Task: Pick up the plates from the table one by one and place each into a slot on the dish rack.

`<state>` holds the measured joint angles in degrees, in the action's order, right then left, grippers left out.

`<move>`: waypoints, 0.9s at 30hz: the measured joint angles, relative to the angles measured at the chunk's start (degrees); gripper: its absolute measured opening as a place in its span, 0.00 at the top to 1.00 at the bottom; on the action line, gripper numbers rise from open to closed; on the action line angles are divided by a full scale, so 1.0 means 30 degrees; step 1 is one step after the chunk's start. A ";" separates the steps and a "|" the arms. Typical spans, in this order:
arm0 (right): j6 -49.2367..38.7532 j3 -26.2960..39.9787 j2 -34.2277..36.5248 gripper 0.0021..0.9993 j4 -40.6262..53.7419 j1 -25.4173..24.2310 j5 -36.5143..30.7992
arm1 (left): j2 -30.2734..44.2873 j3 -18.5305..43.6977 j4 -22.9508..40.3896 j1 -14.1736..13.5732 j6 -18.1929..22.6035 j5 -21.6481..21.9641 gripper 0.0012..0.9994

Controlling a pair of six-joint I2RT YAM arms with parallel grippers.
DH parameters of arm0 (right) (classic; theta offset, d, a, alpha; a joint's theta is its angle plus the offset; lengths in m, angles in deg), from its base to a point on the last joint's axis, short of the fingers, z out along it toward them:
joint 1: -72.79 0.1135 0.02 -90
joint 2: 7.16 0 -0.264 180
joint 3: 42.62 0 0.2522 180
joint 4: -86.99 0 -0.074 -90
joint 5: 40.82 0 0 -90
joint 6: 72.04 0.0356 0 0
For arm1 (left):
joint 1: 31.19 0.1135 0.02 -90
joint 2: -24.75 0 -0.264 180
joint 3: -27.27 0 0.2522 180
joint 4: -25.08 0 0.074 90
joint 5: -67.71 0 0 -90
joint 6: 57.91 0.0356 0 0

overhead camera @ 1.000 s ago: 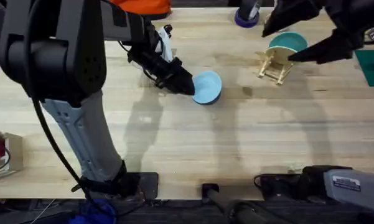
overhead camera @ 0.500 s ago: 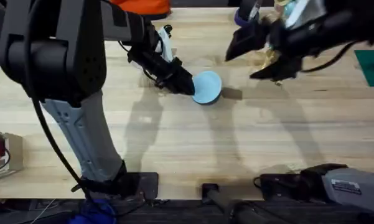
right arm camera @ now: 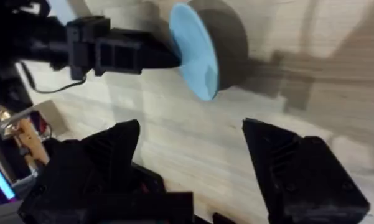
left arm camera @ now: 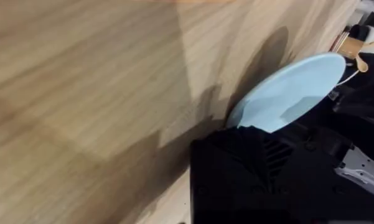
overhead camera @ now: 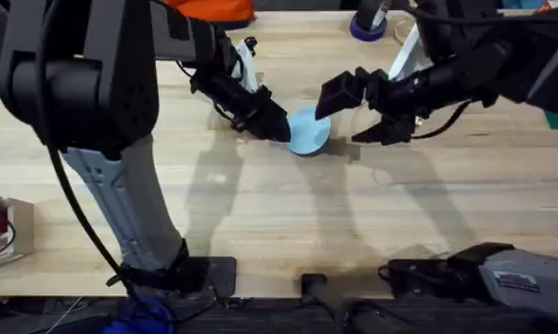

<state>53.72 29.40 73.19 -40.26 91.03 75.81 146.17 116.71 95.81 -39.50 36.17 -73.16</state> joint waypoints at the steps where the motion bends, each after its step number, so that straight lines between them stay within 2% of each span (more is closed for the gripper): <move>1: 0.0058 -0.0150 0.0001 0.01 -0.0227 0.0007 -0.0057 | 0.0000 0.0000 0.0000 0.0000 0.0000 0.0000 0.96; 16: 0.0317 -0.1981 0.0140 0.01 -0.3623 0.0007 -0.0311 | 0.0000 0.0000 0.0000 0.0000 0.0000 -0.0004 0.96; 27: 0.1699 -0.2059 0.3181 0.01 -0.6520 0.0007 -0.0306 | 0.0000 0.0000 0.0000 0.0000 0.0000 -0.0002 0.96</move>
<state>58.81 23.22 82.74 -59.82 91.06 74.89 146.17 116.71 95.81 -39.50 36.17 -73.17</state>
